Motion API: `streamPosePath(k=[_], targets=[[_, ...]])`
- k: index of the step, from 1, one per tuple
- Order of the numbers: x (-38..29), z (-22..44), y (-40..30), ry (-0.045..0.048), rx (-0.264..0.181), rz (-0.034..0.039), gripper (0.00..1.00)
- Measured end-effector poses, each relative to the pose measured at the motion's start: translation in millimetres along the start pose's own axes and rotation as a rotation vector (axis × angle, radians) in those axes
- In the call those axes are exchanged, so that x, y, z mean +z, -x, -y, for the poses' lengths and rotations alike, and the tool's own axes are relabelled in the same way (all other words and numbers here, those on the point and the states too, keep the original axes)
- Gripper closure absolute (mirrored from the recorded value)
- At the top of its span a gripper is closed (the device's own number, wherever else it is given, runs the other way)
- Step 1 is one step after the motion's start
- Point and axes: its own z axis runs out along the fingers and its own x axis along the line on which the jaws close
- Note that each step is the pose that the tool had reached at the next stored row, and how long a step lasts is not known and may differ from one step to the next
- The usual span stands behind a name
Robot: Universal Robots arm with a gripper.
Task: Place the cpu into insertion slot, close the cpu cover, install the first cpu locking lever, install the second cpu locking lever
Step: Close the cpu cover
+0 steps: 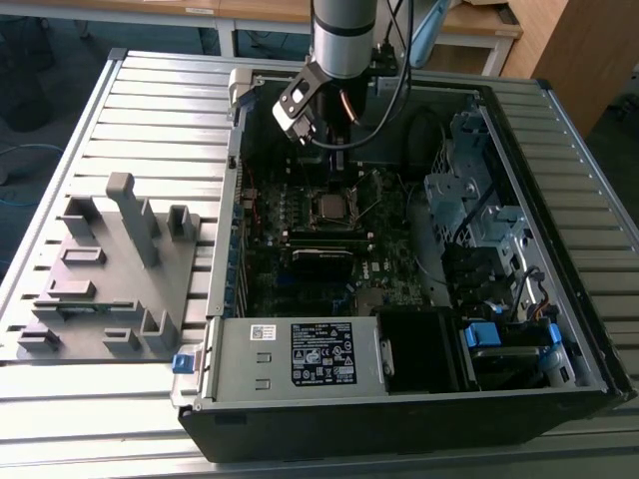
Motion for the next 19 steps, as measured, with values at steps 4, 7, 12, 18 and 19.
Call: streamPosePath(k=[4, 7, 12, 18, 19], targets=[[-2.5, -0.2, 0.0, 0.0002, 0.000, -0.0002, 0.90], [-5.5, -0.3, 0.0, 0.0001, 0.000, -0.0002, 0.90], [-10.4, -0.6, 0.1, 0.0002, 0.000, -0.0003, 0.90], [-16.9, -1.0, 0.1, 0.0001, 0.000, -0.0002, 0.90], [-17.7, -1.1, 0.1, 0.0002, 0.000, -0.0003, 0.90]])
